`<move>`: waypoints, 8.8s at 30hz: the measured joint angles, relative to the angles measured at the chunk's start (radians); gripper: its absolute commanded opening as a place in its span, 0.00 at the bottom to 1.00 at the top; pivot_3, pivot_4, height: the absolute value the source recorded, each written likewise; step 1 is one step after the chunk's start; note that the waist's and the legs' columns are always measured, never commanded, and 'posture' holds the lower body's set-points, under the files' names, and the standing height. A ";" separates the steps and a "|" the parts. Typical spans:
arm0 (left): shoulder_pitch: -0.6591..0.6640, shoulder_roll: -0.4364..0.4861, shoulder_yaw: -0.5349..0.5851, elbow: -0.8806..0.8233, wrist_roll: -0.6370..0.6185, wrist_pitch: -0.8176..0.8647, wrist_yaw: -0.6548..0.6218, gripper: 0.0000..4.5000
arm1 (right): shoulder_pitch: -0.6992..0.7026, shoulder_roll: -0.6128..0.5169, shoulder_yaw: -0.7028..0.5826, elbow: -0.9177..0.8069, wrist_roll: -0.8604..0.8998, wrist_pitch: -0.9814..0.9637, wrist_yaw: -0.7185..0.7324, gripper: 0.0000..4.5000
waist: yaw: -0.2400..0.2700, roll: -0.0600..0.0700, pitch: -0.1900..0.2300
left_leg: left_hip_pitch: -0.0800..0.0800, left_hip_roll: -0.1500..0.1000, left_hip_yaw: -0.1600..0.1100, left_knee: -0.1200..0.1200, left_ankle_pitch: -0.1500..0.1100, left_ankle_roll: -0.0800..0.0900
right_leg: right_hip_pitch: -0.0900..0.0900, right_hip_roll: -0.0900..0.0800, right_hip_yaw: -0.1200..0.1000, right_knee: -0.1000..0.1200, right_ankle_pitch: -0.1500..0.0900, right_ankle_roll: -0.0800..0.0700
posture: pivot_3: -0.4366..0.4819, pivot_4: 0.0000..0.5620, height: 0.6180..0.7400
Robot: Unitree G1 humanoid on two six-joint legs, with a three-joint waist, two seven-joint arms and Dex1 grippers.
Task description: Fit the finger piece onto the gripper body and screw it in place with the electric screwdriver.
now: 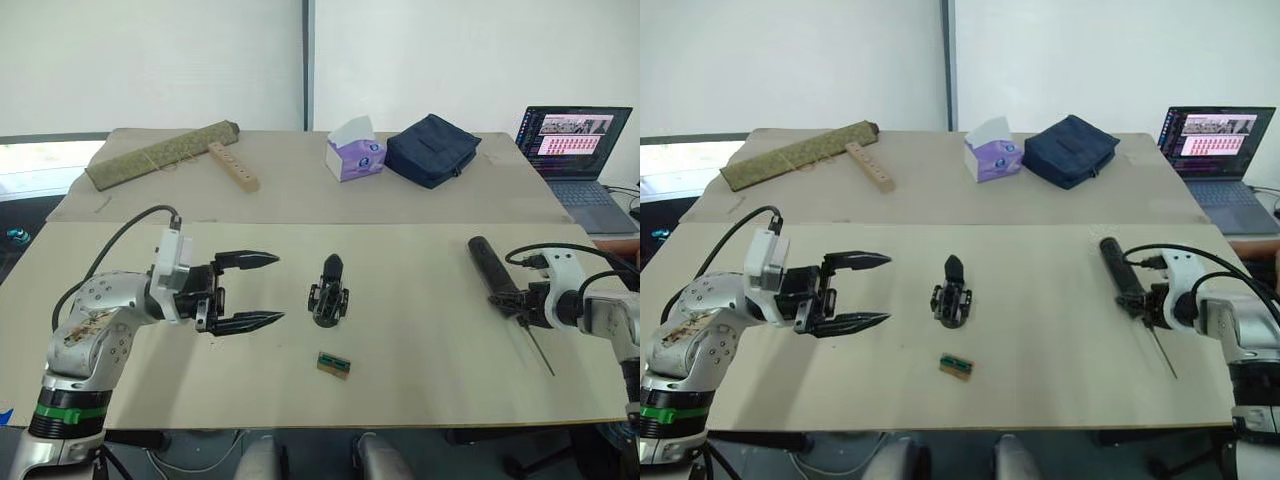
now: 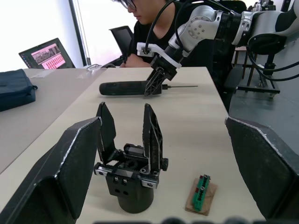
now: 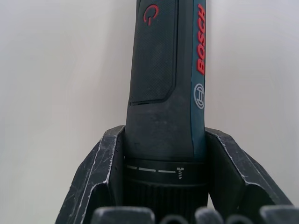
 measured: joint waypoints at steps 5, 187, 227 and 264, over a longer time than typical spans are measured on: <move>0.040 0.002 0.008 -0.001 0.006 -0.033 -0.032 1.00 | 0.174 -0.051 -0.096 -0.369 0.097 0.066 0.061 0.44 | 0.000 0.001 0.001 | 0.000 0.001 -0.001 0.000 0.000 0.000 | 0.001 0.000 -0.001 0.000 0.000 0.000 | 0.48 0.27 1.00; 0.009 -0.231 -0.444 0.320 0.533 -0.337 0.073 1.00 | 0.246 0.434 0.229 -0.574 0.091 -0.860 0.454 0.41 | 0.010 -0.001 -0.001 | 0.003 0.000 -0.002 0.012 0.000 0.000 | 0.003 0.000 -0.003 0.012 0.000 -0.001 | 0.48 0.27 1.00; 0.019 -0.230 -0.421 0.324 0.485 -0.316 0.077 1.00 | 0.212 0.432 0.232 -0.574 0.106 -0.858 0.435 0.41 | 0.007 0.000 -0.003 | 0.003 0.001 -0.002 0.011 0.000 0.000 | 0.002 0.001 -0.003 0.012 0.000 -0.002 | 0.48 0.27 1.00; -0.014 -0.109 -0.109 0.182 0.156 -0.104 0.077 1.00 | -0.107 0.329 0.032 -0.492 0.407 -0.573 0.208 0.41 | 0.000 -0.003 0.000 | 0.001 0.001 -0.002 0.010 0.000 0.000 | 0.001 0.000 -0.003 0.011 -0.001 -0.002 | 0.48 0.27 1.00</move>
